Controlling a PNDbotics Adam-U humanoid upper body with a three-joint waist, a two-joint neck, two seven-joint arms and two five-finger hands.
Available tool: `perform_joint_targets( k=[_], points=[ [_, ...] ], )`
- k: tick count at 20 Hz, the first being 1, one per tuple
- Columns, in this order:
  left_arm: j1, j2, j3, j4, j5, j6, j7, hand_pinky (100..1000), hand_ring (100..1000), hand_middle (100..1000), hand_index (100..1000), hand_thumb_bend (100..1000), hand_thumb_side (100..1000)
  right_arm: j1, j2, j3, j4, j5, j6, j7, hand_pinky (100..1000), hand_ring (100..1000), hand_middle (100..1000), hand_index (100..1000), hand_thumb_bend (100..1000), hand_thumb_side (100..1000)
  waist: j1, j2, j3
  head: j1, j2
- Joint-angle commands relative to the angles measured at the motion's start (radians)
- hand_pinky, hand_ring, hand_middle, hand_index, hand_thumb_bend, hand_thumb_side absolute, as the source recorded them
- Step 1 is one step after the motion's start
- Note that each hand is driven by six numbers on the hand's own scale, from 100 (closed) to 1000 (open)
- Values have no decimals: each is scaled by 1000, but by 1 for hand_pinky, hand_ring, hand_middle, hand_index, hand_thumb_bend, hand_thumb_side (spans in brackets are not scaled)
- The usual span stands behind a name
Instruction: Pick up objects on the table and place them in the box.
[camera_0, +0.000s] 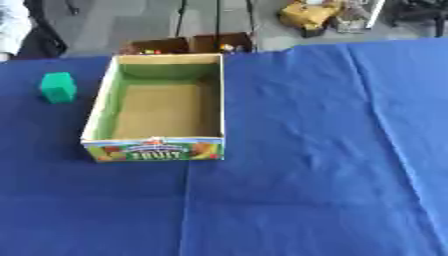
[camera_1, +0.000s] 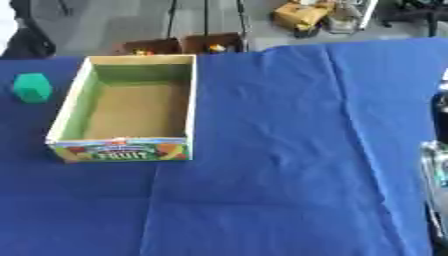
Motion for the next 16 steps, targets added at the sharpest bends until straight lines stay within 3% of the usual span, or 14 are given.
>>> perform_joint_targets(
  k=[1,12,16],
  points=[
    [-12,36,3,-14,3,-9,10,841,914,846,869,100,1000,-11,-18,-8,-20,-9,-1,3,718,731,607,782,100,762,-1,-16,-2,4,-4],
    [-11,45,4,-14,14,-19,9,839,914,846,873,100,1000,-13,-21,-8,-20,-10,-3,4,719,730,607,782,100,762,1,-11,-7,31,26],
    [-10,52,6,-14,27,-6,-3,838,915,846,876,100,1000,-13,-20,-8,-20,-10,-3,3,719,731,607,782,100,762,4,-11,-9,80,21]
  ],
)
